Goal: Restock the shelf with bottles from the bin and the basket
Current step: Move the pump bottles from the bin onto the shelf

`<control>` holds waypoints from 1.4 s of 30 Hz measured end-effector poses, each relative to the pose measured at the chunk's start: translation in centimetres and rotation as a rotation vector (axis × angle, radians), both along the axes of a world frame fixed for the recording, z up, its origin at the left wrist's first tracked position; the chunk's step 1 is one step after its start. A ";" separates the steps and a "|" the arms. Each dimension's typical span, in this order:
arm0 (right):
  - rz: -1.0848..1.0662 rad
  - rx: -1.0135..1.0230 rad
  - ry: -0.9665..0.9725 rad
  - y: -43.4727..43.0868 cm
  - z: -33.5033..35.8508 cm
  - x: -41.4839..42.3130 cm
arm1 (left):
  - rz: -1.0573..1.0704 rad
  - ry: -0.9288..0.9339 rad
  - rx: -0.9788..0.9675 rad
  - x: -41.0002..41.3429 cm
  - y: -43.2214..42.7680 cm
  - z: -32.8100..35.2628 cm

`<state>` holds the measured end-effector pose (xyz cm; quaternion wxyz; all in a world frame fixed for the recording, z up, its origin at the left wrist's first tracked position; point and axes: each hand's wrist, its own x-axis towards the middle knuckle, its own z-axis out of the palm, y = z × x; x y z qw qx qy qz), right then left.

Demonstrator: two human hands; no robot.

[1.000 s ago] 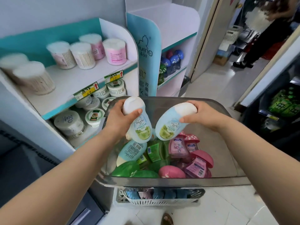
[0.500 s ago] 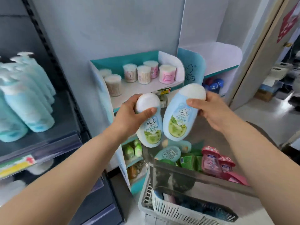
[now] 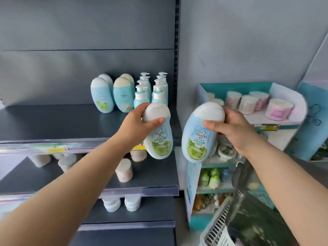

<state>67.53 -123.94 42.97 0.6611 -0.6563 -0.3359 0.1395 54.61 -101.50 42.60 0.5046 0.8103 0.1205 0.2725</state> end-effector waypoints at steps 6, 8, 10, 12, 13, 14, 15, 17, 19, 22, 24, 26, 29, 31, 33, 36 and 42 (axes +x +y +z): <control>0.084 -0.025 -0.050 8.0 0.3 -2.1 | 0.168 -0.004 0.008 -1.8 9.3 0.7; 0.096 -0.029 -0.067 10.7 0.5 -2.5 | 0.165 -0.005 -0.002 -1.1 12.1 0.8; 0.091 -0.037 -0.093 13.0 0.5 -2.8 | 0.133 0.009 0.018 -0.2 14.1 1.1; 0.069 -0.039 -0.098 15.4 0.6 -3.0 | 0.099 -0.002 0.035 1.0 16.2 1.6; 0.063 -0.032 -0.091 16.4 0.6 -3.0 | 0.083 -0.018 0.034 1.5 17.2 1.9; 0.062 -0.023 -0.086 17.2 0.7 -3.2 | 0.069 -0.034 0.034 2.1 18.0 2.2; 0.055 -0.013 -0.083 18.2 0.8 -3.3 | 0.055 -0.045 0.042 2.7 18.9 2.4; 0.031 -0.002 -0.077 19.8 0.9 -3.5 | 0.033 -0.052 0.079 4.1 20.4 2.3; 0.006 -0.011 -0.080 21.2 0.8 -3.7 | 0.021 -0.039 0.114 5.3 21.3 1.9; -0.044 -0.062 -0.095 23.0 0.2 -3.9 | 0.013 0.001 0.149 6.8 22.3 0.8; -0.057 -0.074 -0.084 23.7 0.2 -4.1 | 0.002 0.007 0.166 7.4 22.8 0.1; -0.073 -0.093 -0.098 24.3 0.3 -4.4 | -0.024 0.003 0.188 7.9 23.4 -0.2; -0.090 -0.139 -0.146 25.2 0.5 -4.7 | -0.090 0.004 0.232 8.3 24.0 -0.4; -0.093 -0.182 -0.184 25.8 0.5 -4.6 | -0.123 0.013 0.229 8.4 24.4 -0.3; -0.092 -0.237 -0.233 26.4 0.4 -4.5 | -0.114 0.008 0.235 7.8 24.7 -0.1; -0.083 -0.295 -0.291 27.1 0.3 -4.4 | -0.053 -0.164 0.204 4.7 24.7 0.3; -0.100 -0.371 -0.369 28.9 0.8 -4.2 | -0.450 0.116 0.071 0.2 23.7 -3.2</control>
